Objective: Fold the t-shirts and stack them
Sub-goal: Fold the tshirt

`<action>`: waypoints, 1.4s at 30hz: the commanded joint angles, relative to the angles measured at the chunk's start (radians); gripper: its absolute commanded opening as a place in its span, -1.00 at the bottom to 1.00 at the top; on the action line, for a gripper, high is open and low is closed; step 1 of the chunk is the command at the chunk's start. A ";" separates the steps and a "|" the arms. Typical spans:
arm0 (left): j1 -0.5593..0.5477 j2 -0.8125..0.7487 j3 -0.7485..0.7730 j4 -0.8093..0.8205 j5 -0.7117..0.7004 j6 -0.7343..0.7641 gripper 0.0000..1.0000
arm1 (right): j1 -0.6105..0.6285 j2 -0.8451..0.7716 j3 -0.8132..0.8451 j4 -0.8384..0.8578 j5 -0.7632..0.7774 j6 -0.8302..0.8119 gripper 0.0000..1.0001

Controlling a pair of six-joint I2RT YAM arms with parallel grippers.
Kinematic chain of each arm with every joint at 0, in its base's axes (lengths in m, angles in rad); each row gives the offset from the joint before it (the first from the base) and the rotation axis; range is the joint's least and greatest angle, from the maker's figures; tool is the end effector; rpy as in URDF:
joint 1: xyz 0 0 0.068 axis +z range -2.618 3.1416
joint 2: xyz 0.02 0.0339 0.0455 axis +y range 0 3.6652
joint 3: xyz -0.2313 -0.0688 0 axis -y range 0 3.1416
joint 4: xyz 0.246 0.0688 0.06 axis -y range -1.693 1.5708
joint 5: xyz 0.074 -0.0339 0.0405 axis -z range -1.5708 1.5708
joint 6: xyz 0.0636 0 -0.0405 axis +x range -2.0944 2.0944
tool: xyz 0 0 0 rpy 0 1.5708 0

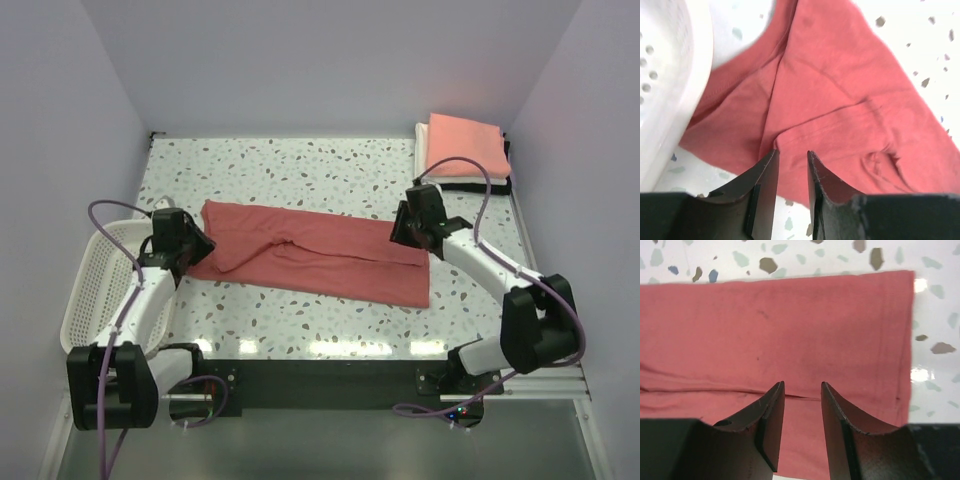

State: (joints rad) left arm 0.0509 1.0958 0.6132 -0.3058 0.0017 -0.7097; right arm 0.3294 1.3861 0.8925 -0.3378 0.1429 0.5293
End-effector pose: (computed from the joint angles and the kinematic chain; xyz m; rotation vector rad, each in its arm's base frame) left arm 0.2566 0.0130 0.1606 -0.8836 2.2126 -0.3198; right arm 0.3009 0.0933 0.1760 0.3061 2.3842 0.2313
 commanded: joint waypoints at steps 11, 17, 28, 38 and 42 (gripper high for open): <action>-0.218 0.116 0.131 0.016 -0.198 -0.043 -0.73 | 0.077 0.215 0.172 0.000 -0.003 -0.034 -0.21; -0.220 0.098 0.004 0.019 -0.316 -0.155 -0.74 | 0.076 0.251 0.163 0.008 0.000 -0.038 -0.22; -0.218 0.168 -0.059 0.025 -0.364 -0.211 -0.86 | 0.076 0.261 0.138 0.010 0.001 -0.049 -0.22; -0.226 -0.002 0.056 -0.004 -0.295 -0.152 -0.99 | 0.076 0.235 0.135 0.003 0.004 -0.045 -0.22; -0.255 0.062 0.100 0.048 -0.270 -0.151 -1.00 | 0.077 0.246 0.144 -0.003 0.004 -0.041 -0.22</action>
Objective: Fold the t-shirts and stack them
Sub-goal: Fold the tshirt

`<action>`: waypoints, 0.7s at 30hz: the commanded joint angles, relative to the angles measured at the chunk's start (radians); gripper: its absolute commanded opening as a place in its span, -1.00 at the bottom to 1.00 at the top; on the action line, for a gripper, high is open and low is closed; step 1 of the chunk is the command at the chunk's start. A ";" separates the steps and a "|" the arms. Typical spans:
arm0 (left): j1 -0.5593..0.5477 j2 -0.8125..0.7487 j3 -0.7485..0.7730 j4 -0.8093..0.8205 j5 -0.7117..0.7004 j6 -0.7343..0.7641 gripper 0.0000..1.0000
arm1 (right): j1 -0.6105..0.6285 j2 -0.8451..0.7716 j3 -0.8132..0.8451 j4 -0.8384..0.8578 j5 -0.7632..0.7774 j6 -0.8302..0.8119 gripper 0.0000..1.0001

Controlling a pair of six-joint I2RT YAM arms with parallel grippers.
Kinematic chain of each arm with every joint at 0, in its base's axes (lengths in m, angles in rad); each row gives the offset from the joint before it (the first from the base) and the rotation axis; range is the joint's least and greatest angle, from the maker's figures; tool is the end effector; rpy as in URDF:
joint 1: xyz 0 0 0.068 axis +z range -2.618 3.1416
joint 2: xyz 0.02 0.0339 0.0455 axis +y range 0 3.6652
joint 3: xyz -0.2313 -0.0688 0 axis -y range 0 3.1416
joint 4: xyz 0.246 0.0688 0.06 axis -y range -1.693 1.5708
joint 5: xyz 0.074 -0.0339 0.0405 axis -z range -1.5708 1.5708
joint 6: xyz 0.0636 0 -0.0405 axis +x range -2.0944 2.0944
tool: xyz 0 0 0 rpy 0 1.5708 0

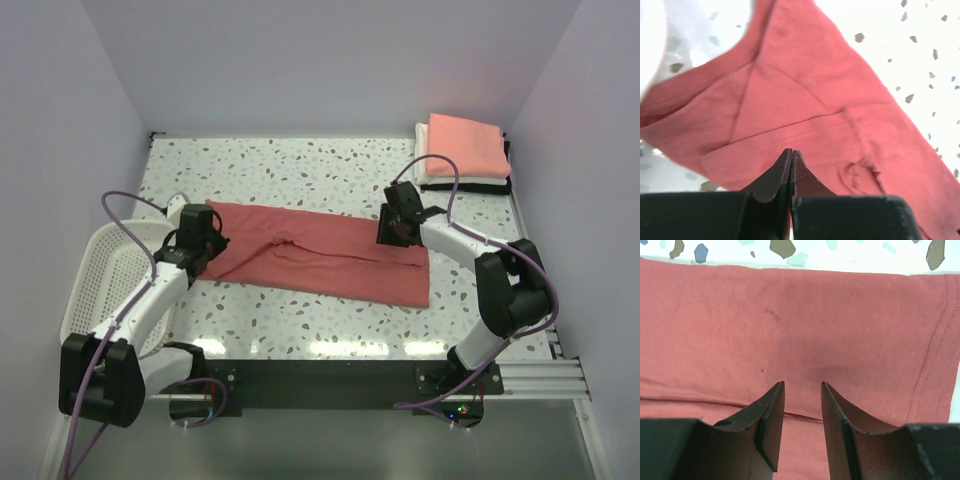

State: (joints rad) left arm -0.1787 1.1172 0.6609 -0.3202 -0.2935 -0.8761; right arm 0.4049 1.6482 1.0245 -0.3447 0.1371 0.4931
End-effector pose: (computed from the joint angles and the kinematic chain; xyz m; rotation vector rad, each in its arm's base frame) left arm 0.2612 -0.0285 0.1724 -0.9236 2.1215 -0.1925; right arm 0.3253 0.1300 0.1362 0.1658 2.5305 0.1851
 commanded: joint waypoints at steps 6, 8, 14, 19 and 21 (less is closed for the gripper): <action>-0.088 0.256 0.135 0.171 0.070 -0.004 -1.00 | 0.000 0.007 0.016 -0.005 0.022 -0.002 -0.22; -0.097 0.305 0.126 0.265 0.117 -0.008 -1.00 | 0.000 0.016 0.011 0.001 0.032 0.001 -0.22; -0.131 0.443 0.140 0.414 0.149 0.005 -1.00 | 0.000 0.051 -0.001 0.010 0.053 0.010 -0.22; -0.139 0.526 0.137 0.414 0.175 -0.003 -1.00 | 0.002 0.070 -0.027 0.015 0.067 0.015 -0.21; -0.142 0.541 0.120 0.411 0.171 -0.017 -1.00 | 0.000 0.071 -0.037 0.015 0.078 0.019 -0.21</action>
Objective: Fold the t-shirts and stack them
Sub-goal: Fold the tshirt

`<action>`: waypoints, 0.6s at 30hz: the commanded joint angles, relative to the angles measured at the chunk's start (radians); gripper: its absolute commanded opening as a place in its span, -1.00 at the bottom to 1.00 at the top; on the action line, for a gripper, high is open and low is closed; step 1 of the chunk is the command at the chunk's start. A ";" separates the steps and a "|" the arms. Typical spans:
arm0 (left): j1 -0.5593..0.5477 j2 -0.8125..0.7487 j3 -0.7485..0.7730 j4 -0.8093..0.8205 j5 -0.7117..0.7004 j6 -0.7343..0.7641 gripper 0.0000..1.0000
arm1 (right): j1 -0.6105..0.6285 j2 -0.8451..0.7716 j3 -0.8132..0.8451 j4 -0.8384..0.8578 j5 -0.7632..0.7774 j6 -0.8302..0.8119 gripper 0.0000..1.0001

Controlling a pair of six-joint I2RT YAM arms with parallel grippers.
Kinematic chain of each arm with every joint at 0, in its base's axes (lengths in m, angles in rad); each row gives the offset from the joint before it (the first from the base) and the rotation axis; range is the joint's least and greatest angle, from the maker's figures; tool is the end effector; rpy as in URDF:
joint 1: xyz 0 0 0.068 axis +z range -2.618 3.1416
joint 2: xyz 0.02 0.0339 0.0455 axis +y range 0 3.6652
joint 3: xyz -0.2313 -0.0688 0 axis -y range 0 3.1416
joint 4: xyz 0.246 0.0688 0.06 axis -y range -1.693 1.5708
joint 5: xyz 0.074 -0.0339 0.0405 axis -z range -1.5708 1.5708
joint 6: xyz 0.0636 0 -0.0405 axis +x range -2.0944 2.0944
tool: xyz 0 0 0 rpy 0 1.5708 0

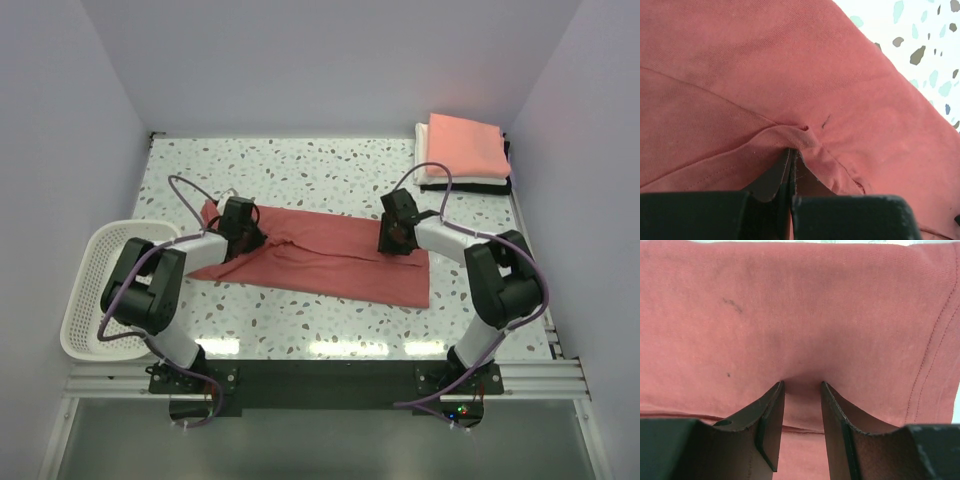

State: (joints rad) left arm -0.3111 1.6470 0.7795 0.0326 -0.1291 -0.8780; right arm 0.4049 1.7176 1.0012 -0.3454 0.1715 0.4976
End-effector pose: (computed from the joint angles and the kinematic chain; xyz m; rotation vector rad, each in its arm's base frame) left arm 0.3209 -0.0946 0.0937 -0.7390 2.3200 -0.3953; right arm 0.3217 0.1261 0.1067 0.1792 2.6038 0.0942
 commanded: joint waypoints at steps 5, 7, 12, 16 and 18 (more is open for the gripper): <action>-0.008 0.040 0.018 -0.003 -0.033 -0.056 -1.00 | 0.000 -0.007 -0.047 0.023 0.020 0.022 -0.21; -0.008 0.051 0.062 -0.026 -0.049 -0.047 -1.00 | 0.002 -0.019 -0.071 0.039 -0.009 0.035 -0.21; -0.003 0.146 0.193 -0.080 -0.083 0.017 -1.00 | 0.003 -0.073 -0.189 0.121 -0.133 0.088 -0.21; 0.001 0.270 0.351 -0.106 -0.070 0.077 -1.00 | 0.015 -0.171 -0.311 0.213 -0.242 0.209 -0.21; 0.001 0.315 0.432 -0.103 -0.050 0.124 -1.00 | 0.044 -0.214 -0.389 0.284 -0.306 0.302 -0.21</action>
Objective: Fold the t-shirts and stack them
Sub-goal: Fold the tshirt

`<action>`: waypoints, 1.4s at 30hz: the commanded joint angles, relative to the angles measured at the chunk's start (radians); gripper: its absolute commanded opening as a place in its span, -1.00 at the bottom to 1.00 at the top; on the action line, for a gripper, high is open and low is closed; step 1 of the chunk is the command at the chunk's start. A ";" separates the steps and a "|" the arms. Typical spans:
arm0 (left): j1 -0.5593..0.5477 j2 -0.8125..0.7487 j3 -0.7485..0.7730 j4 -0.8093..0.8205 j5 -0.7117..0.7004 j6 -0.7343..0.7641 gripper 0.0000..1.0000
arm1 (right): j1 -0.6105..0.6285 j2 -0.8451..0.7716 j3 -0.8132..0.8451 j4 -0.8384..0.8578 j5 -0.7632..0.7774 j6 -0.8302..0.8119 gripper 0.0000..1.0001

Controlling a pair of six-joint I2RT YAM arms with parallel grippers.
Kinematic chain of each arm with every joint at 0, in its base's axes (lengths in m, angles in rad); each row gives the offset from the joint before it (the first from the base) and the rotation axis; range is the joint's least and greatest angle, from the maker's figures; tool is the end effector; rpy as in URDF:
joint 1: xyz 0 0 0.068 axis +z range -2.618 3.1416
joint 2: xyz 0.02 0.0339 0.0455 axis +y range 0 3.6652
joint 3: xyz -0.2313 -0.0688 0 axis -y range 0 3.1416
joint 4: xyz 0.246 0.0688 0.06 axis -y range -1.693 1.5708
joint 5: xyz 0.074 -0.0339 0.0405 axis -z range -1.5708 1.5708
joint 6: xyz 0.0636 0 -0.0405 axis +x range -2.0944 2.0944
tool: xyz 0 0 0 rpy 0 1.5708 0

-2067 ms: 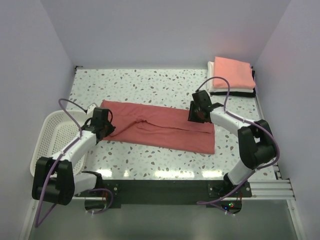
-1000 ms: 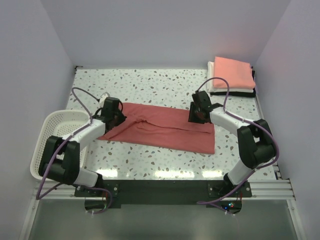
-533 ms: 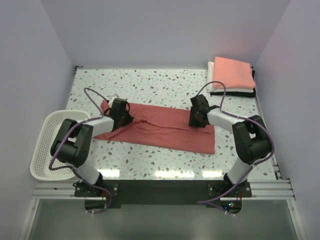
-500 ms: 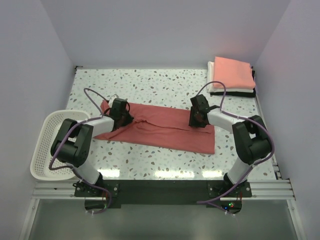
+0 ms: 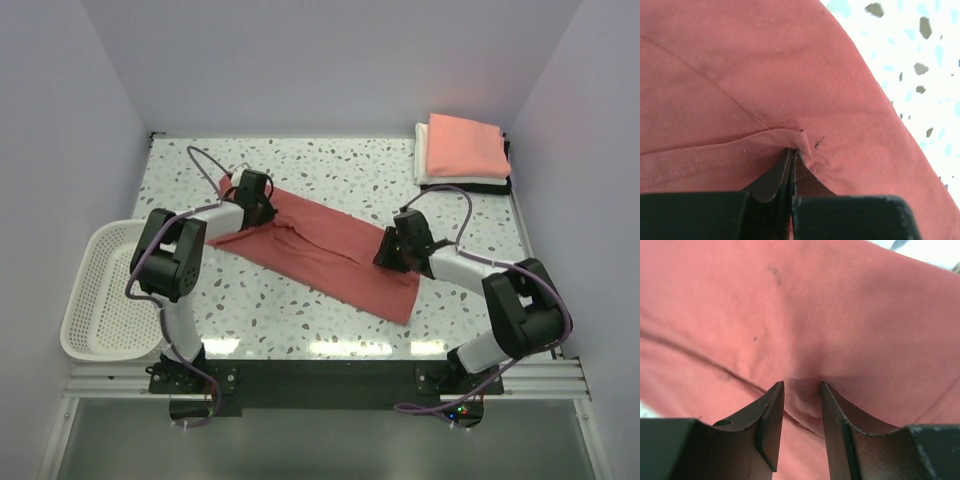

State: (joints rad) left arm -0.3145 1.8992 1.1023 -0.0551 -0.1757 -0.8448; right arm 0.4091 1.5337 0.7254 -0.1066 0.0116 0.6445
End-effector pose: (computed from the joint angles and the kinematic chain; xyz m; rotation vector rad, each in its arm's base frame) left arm 0.3833 -0.1130 0.0956 -0.7142 2.3234 -0.3209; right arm 0.2835 0.1221 0.0992 0.3029 2.5187 0.4212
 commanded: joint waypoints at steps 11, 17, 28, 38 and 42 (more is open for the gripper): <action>0.003 0.394 0.402 0.179 0.419 0.182 -0.93 | 0.489 -0.100 -0.186 0.380 -0.084 0.583 -0.19; 0.008 0.508 0.543 0.245 0.590 0.181 -0.37 | 0.522 0.042 -0.025 0.386 -0.097 0.552 -0.18; 0.043 0.624 0.760 0.258 0.795 0.185 -0.02 | 0.516 0.002 0.213 0.046 0.005 0.270 -0.14; 0.061 0.568 0.823 0.380 0.907 0.129 0.19 | 0.283 -0.118 0.167 -0.155 0.054 0.032 -0.03; 0.069 0.431 0.731 0.426 0.875 0.105 0.21 | 0.258 -0.115 0.164 -0.222 0.086 -0.017 -0.02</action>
State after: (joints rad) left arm -0.2634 2.4977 1.8595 0.2661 0.6918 -0.7166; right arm 0.6632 1.4387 0.9066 -0.2382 0.0635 0.7181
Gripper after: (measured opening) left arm 0.601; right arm 0.486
